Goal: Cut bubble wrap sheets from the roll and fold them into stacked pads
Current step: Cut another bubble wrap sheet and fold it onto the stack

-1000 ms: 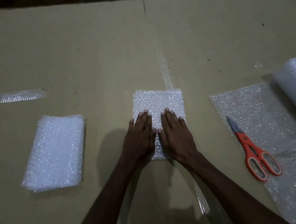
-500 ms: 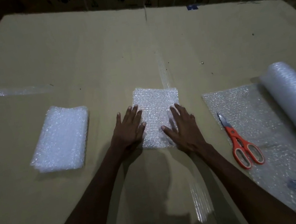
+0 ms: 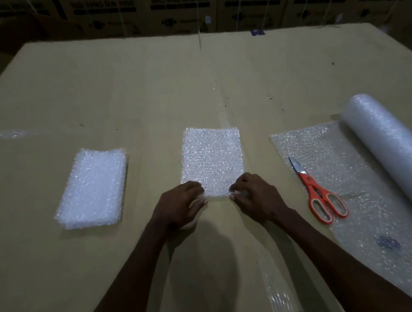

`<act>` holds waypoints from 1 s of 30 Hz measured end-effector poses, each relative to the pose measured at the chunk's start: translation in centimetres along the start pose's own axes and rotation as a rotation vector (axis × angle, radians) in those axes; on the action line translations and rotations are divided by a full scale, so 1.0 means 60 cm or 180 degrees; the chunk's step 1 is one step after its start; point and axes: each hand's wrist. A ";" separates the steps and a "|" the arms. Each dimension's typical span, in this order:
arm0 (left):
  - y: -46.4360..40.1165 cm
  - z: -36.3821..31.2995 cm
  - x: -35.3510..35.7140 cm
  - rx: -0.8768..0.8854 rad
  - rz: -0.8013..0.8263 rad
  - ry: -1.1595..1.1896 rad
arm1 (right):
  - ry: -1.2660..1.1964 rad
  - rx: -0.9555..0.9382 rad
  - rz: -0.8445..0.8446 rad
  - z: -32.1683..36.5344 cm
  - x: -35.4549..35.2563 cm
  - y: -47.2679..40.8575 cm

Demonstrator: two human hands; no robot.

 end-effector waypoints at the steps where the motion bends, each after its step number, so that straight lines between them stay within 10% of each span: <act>1: 0.000 -0.004 -0.003 0.0020 0.0015 -0.0056 | 0.0002 0.0014 -0.0003 0.001 0.000 -0.001; 13: 0.004 -0.042 -0.029 -0.0343 0.0126 0.0353 | -0.0867 0.0277 0.0461 -0.008 -0.050 -0.005; 23: -0.081 -0.004 -0.064 -0.1312 -0.0015 0.2182 | -0.2749 0.0985 0.0148 -0.032 -0.119 -0.049; 30: -0.154 0.063 -0.049 -0.1545 -0.0296 0.1958 | -0.2832 0.1283 -0.0280 -0.065 -0.104 -0.141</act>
Point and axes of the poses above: each hand's wrist, its own y-axis away from the middle knuckle, its own x-axis out of the palm, z = x × y, and after that the axes turned 2 degrees about -y, right-handed
